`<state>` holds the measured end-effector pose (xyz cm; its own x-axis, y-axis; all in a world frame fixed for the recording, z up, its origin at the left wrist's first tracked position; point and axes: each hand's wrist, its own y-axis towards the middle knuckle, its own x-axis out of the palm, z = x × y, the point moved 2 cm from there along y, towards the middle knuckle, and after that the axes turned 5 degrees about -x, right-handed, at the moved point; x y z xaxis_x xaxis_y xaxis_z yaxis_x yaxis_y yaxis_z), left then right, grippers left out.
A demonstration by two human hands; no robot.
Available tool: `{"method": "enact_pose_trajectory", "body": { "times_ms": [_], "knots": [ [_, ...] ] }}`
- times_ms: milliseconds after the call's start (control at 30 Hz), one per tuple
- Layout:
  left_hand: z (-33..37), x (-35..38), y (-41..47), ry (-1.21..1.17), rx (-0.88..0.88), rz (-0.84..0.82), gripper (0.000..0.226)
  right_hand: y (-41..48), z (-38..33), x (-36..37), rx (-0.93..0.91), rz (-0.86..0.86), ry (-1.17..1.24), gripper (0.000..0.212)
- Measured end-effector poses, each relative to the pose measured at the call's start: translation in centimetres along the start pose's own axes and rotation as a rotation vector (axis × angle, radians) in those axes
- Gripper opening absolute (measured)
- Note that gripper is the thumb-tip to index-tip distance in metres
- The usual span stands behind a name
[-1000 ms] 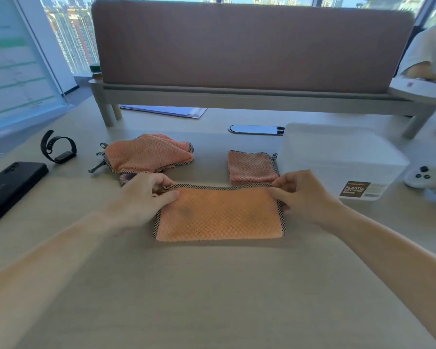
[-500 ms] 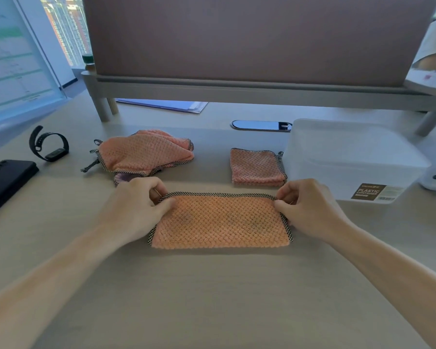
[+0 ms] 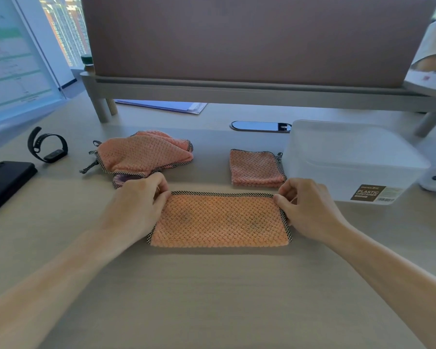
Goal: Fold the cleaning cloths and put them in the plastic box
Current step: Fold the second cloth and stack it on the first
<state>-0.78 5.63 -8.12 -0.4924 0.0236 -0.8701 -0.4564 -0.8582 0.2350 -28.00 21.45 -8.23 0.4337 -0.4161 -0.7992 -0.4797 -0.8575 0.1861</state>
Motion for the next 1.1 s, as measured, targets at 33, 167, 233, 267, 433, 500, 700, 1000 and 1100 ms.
{"method": "enact_pose_trajectory", "body": {
  "times_ms": [33, 167, 233, 267, 433, 500, 700, 1000, 1100],
  "knots": [
    [0.0, 0.0, 0.0, 0.011, 0.004, -0.006, 0.008, 0.0, 0.0, 0.0, -0.003, 0.001, -0.007, 0.014],
    [0.1, 0.3, 0.0, 0.073, 0.017, -0.031, 0.008, 0.1, -0.3, 0.0, -0.018, -0.049, -0.094, 0.009],
    [0.1, 0.4, 0.2, 0.084, 0.004, -0.047, 0.009, 0.1, -0.7, -0.2, -0.029, -0.071, -0.142, 0.004],
    [0.1, 0.3, 0.4, 0.079, -0.009, -0.064, 0.014, -0.1, -1.0, -0.3, -0.043, -0.074, -0.174, 0.006],
    [0.2, 0.0, 0.8, 0.084, -0.008, -0.110, 0.008, -2.8, -6.8, 1.1, -0.353, -0.082, -0.350, 0.053],
    [0.3, -0.2, 0.9, 0.076, -0.002, -0.116, 0.009, -4.1, -9.0, 3.5, -0.464, -0.215, -0.369, 0.071],
    [0.4, -0.4, 1.5, 0.091, -0.027, -0.196, 0.010, -4.9, -8.5, 7.5, -0.397, -0.401, -0.371, 0.090],
    [1.3, -2.9, 3.3, -0.174, 0.000, -0.364, 0.006, -4.8, -8.3, 7.5, -0.383, -0.360, -0.273, 0.091],
    [5.1, -4.5, 4.4, -0.374, 0.023, -0.412, 0.006, -4.6, -8.1, 5.7, -0.302, -0.343, 0.038, 0.088]
  ]
}}
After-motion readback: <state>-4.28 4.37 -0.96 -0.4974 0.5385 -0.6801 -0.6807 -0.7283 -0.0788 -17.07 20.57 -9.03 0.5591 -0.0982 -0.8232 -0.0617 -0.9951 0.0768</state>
